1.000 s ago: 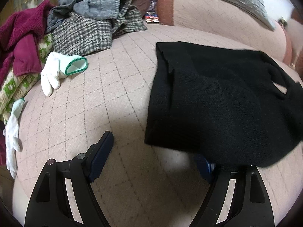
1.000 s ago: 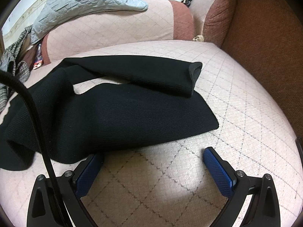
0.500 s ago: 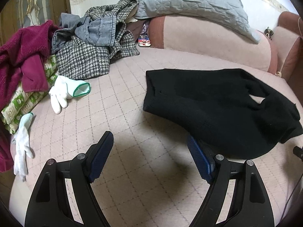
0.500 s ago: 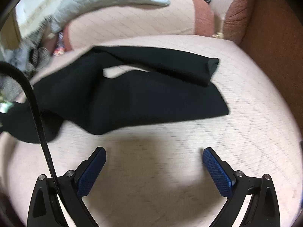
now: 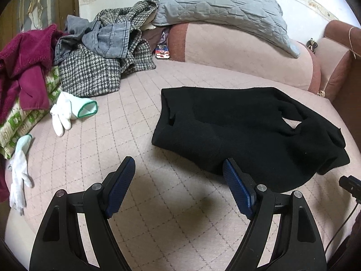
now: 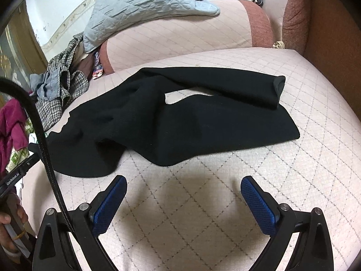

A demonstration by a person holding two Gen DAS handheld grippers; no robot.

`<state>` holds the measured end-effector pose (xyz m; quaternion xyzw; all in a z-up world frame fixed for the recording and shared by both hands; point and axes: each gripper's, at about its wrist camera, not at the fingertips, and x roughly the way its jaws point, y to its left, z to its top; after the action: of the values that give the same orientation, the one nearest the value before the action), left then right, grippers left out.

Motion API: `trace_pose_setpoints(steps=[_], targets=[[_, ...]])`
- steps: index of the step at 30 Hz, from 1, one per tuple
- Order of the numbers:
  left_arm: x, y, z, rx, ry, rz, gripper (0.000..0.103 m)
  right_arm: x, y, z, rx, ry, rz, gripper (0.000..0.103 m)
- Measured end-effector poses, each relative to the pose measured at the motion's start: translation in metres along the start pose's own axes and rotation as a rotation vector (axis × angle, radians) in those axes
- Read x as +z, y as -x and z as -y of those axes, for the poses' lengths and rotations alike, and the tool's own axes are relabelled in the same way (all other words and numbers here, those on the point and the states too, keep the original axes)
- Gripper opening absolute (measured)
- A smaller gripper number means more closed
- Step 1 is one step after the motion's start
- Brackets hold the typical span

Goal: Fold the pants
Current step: 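Move both grippers open toward the black pants on the bed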

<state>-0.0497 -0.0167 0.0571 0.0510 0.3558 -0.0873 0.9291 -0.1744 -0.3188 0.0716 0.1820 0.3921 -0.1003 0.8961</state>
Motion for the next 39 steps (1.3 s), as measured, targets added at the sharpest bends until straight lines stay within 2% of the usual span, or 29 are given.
trace_pose_setpoints(steps=[13,21,28,34,39], targets=[[0.001,0.003,0.004,-0.027,-0.002,-0.002,0.081,-0.001,0.004,0.002,0.012,-0.001,-0.004,0.101],[-0.017,-0.005,-0.001,-0.127,0.096,-0.116,0.081,-0.006,0.003,0.020,0.004,-0.062,-0.016,0.101],[-0.024,-0.010,-0.005,-0.119,0.157,-0.151,0.081,-0.004,-0.001,0.034,0.048,-0.135,-0.016,0.101],[-0.022,-0.027,0.000,-0.174,0.227,-0.225,0.081,-0.001,-0.004,0.031,0.040,-0.123,-0.013,0.101],[-0.018,-0.034,0.009,-0.149,0.218,-0.222,0.081,0.003,-0.008,0.031,0.039,-0.124,-0.006,0.101]])
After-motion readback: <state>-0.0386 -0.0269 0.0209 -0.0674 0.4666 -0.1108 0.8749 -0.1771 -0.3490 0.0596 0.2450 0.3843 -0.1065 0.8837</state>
